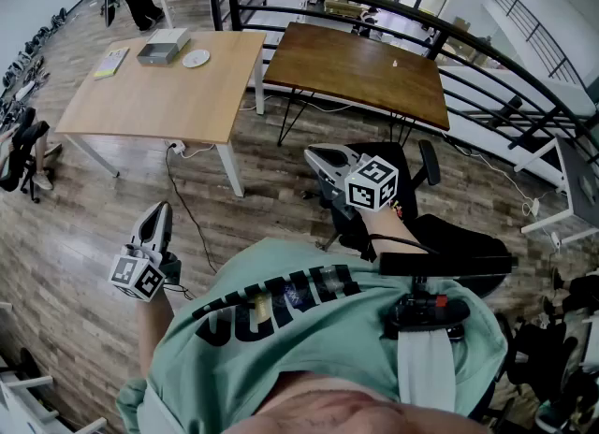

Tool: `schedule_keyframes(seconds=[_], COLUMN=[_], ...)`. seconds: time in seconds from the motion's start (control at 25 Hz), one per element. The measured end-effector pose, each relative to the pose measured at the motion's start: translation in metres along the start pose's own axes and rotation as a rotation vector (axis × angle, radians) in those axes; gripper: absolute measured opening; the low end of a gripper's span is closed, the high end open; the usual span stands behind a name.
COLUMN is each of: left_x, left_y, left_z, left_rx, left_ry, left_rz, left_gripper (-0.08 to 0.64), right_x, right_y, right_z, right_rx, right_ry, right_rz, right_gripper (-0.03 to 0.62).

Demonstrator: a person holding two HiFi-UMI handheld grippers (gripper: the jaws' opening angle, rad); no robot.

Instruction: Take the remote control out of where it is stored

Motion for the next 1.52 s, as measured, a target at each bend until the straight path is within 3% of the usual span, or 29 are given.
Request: schedule_keyframes(seconds=[0.28,0.8,1.2,1.52], left_x=[0.000,-0.004,-0.010,0.000], left_y=[-0.005,0.005,0.001,0.010], left_z=[0.007,-0.009,-0.011,-0.044], left_rx=[0.015,0.009,-0.001,-0.011], left_ry=[0.023,0.000,0.028,0.026], left_rz=[0.010,-0.006,0.004,-0.014], left_gripper=[-0.006,-0.006,-0.006,-0.006], right_x=[-0.002,0.014,0.020,0.050], right_y=[0.003,0.005,0.004,-0.001], right_z=[-0.006,-0.006,-0.024,-0.019], right_rx=[-0.001,0.015,0.009,0.011], right_ry=[0.061,0.040,0.080,0.094], right_rz=[-0.017,-0.039,-0.035,-0.046], right_gripper=[0.005,0.005,0.005,0.005])
Point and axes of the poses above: the fingertips, and each gripper's own axes: z backward along the fingers, x to its right, y out of its top, the point moved 1 cm from there along z, backward along the fingers, and after that the axes turned 14 degrees about -x, right-handed, at the moved point
